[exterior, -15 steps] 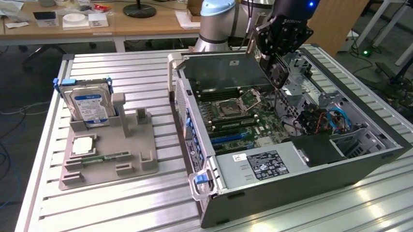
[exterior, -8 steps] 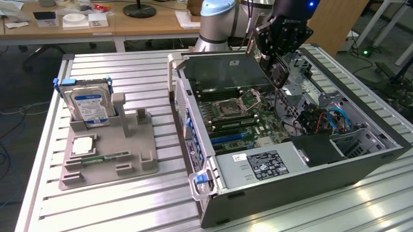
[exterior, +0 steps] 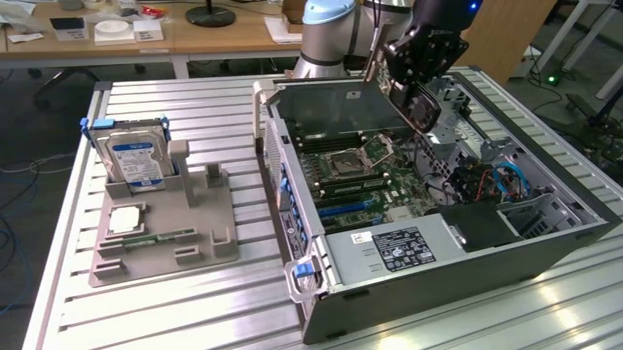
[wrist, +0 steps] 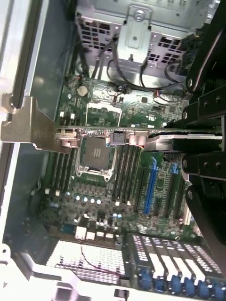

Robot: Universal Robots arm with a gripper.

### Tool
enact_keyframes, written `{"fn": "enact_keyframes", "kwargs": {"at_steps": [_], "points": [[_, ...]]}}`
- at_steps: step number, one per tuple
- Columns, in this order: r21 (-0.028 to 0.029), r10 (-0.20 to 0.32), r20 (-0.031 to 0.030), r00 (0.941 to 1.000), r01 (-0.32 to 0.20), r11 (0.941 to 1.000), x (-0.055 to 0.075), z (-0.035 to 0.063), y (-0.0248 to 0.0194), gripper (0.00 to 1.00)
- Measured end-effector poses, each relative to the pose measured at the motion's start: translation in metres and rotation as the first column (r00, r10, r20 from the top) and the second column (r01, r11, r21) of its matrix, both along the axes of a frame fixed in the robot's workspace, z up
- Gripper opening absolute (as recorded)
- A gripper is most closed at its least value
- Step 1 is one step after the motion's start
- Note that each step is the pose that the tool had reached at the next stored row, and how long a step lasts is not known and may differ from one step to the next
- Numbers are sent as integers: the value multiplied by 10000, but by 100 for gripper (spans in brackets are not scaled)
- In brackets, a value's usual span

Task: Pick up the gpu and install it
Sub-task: 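Insert the gpu into the slot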

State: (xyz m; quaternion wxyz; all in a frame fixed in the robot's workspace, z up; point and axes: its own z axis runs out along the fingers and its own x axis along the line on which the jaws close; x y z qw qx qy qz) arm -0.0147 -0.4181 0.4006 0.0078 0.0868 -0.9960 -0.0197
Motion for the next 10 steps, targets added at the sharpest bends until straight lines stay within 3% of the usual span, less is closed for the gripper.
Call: {"fn": "enact_keyframes", "kwargs": {"at_steps": [5, 6, 8, 9, 10], "points": [[1, 891, 0, 9960, -891, 9960, 0, -1, 0, 27], [0, 1328, 0, 9911, -1328, 9911, 0, -1, 0, 27], [1, 2500, 0, 9683, -2500, 9683, 0, -1, 0, 27], [1, 3081, 0, 9513, -3081, 9513, 0, -2, 0, 27], [1, 3251, 0, 9457, -3251, 9457, 0, -2, 0, 27]]}}
